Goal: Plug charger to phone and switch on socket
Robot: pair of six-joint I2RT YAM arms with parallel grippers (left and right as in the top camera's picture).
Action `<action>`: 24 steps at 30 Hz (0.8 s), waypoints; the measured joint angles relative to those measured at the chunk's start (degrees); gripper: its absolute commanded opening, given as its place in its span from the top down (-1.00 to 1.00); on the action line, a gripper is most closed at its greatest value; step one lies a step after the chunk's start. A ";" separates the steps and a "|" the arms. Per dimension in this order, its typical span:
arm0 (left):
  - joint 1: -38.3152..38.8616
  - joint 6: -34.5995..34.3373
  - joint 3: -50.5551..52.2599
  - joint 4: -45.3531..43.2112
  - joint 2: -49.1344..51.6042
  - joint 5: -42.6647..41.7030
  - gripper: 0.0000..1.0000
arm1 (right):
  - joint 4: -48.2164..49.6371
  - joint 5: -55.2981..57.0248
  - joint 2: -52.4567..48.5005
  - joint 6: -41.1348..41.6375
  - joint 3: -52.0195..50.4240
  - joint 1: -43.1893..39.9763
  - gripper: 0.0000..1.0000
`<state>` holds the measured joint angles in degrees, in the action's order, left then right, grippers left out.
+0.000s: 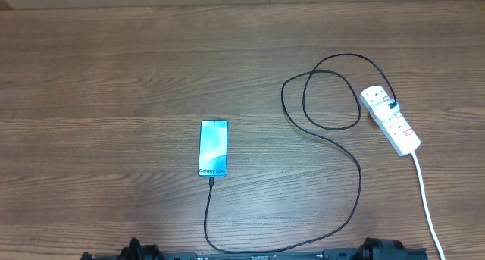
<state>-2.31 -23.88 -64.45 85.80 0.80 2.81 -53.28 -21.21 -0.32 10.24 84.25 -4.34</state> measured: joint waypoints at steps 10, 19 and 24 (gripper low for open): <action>0.00 0.00 0.00 0.02 0.00 -0.20 -0.99 | 18.21 3.58 0.02 -3.10 -1.05 6.38 -1.00; 0.00 0.00 0.00 -0.02 0.00 -0.22 -0.99 | 49.37 5.31 0.02 -4.22 -23.06 6.40 -1.00; 0.00 0.00 0.00 0.00 0.00 -0.24 -1.00 | 46.07 5.62 0.00 -3.65 -38.07 6.40 -1.00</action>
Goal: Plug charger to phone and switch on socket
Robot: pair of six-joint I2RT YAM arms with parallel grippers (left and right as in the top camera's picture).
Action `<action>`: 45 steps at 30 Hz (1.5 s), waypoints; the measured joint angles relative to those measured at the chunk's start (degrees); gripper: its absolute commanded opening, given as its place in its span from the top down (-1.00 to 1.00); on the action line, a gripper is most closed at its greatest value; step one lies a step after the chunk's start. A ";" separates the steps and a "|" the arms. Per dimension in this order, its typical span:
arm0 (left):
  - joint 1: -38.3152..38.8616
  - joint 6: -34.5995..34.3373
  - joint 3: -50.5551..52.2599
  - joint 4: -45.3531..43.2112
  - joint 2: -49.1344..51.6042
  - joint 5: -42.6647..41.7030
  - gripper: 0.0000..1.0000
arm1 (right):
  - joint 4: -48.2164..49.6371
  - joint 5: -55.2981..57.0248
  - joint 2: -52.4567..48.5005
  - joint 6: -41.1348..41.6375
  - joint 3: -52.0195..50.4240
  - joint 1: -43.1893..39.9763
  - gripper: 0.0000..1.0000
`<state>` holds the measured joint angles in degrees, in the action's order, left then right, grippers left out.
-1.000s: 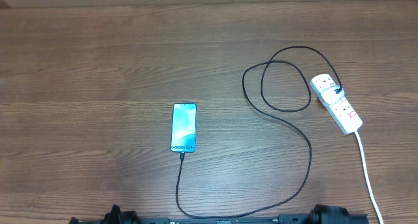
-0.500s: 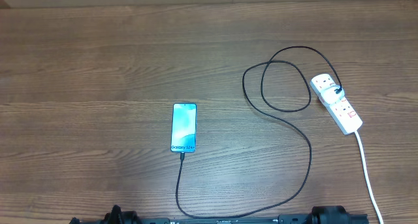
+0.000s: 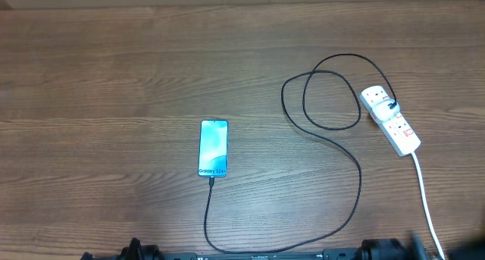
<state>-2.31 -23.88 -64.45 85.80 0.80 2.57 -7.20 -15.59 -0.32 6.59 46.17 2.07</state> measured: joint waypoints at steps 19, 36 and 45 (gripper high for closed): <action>0.00 0.00 0.00 0.00 0.00 -0.17 -0.99 | 3.87 1.49 -0.44 0.68 -38.73 0.00 -1.00; 0.00 0.00 0.00 0.00 0.00 -0.17 -0.99 | 2.97 5.53 -0.59 0.70 -45.13 0.02 -1.00; 0.00 0.00 0.00 0.00 0.00 -0.17 -1.00 | 2.97 5.55 -0.59 0.70 -45.13 0.00 -1.00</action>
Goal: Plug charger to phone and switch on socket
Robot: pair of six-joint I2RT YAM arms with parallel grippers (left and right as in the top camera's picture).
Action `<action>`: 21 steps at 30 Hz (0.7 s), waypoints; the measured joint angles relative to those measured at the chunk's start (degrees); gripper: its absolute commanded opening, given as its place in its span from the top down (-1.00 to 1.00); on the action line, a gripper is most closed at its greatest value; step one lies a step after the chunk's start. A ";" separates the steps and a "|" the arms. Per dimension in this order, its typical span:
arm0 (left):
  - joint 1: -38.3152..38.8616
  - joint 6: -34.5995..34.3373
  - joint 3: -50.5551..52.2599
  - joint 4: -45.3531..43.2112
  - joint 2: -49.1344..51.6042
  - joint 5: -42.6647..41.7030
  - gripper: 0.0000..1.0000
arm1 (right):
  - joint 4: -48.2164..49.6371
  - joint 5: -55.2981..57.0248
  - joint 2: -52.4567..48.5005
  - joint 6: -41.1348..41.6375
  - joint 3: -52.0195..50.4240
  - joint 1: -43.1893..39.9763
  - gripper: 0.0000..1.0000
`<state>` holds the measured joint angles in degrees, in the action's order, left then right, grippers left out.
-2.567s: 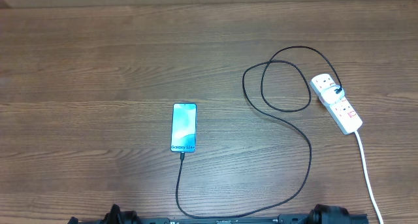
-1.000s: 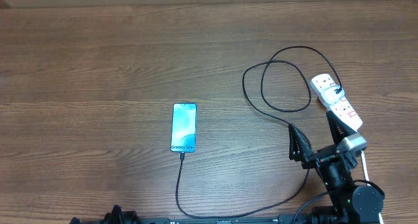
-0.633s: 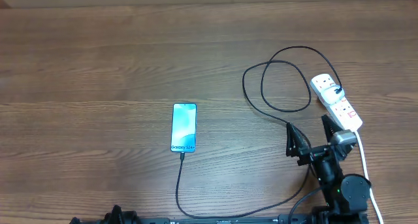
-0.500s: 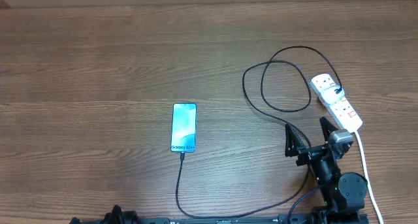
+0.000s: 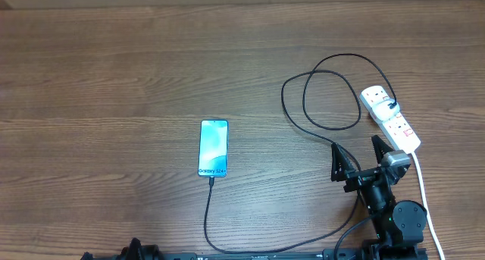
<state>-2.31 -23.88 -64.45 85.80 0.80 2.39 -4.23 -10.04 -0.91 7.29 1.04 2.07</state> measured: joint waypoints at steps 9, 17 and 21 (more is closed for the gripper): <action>0.00 0.00 0.00 0.00 0.00 0.00 -0.99 | 0.00 -0.02 0.02 -0.02 0.00 0.02 -1.00; 0.00 0.00 0.00 0.00 0.00 0.00 -1.00 | 0.37 -0.02 0.07 0.00 0.00 -0.20 -1.00; 0.00 0.00 0.00 0.00 0.00 0.00 -0.99 | 0.35 0.00 0.07 0.00 0.00 -0.22 -1.00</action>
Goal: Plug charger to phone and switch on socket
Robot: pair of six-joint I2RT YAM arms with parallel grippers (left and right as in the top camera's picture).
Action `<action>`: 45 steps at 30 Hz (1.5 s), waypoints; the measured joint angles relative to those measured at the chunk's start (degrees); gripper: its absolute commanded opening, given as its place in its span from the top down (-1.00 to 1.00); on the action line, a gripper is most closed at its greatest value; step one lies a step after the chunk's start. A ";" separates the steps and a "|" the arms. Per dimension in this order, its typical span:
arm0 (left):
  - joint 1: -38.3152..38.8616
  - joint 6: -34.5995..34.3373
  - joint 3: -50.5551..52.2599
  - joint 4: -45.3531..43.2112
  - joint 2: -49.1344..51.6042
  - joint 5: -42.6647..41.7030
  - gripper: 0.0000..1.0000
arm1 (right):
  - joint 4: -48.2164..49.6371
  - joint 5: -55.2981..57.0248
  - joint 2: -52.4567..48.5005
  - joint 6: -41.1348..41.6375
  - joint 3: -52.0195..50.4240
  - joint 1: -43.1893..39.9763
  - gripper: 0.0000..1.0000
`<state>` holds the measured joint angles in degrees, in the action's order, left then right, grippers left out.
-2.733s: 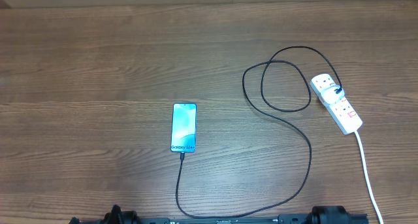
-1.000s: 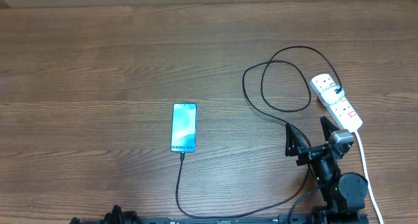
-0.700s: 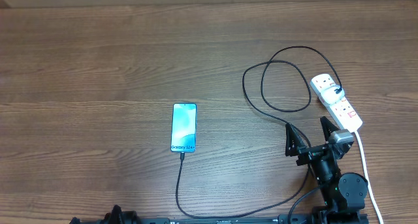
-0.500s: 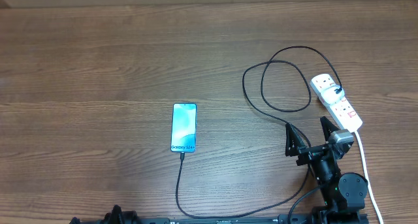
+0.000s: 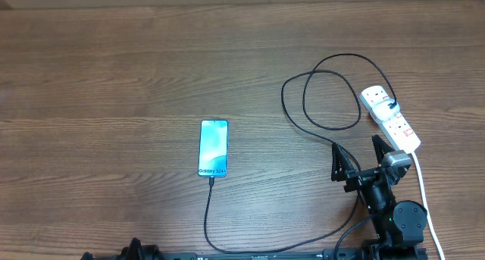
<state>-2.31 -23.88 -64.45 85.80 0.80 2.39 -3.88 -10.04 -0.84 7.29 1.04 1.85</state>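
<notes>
A phone (image 5: 214,148) with a lit blue screen lies face up at the table's middle. A black charger cable (image 5: 330,128) meets the phone's near end, runs along the front edge and loops up to a plug in the white socket strip (image 5: 390,120) at the right. My right gripper (image 5: 356,158) stands open just in front of the strip's near end, its left finger over the cable. The left gripper is out of view.
The strip's white lead (image 5: 426,203) runs down to the front edge beside my right arm (image 5: 394,214). The wooden table (image 5: 114,78) stretches bare to the left and back.
At first only the arm bases showed at the front edge, with phone, cable and strip lying as now. Later my right arm had come up to stand open in front of the strip's near end, and there it stays.
</notes>
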 measured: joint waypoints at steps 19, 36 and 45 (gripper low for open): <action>0.00 -0.66 1.22 -3.26 -0.02 -1.16 -0.99 | -0.04 0.00 0.00 0.00 0.00 0.00 -1.00; 0.07 7.98 52.39 -66.38 -0.09 -6.91 -0.99 | -0.13 0.00 0.20 0.00 0.00 0.02 -1.00; 0.07 18.97 62.25 -79.65 -0.09 -7.82 -0.99 | -0.15 0.02 0.20 0.00 0.00 0.00 -1.00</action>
<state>-2.24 -4.91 -2.20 6.15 0.71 -5.43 -4.03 -10.02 -0.64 7.29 1.04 1.85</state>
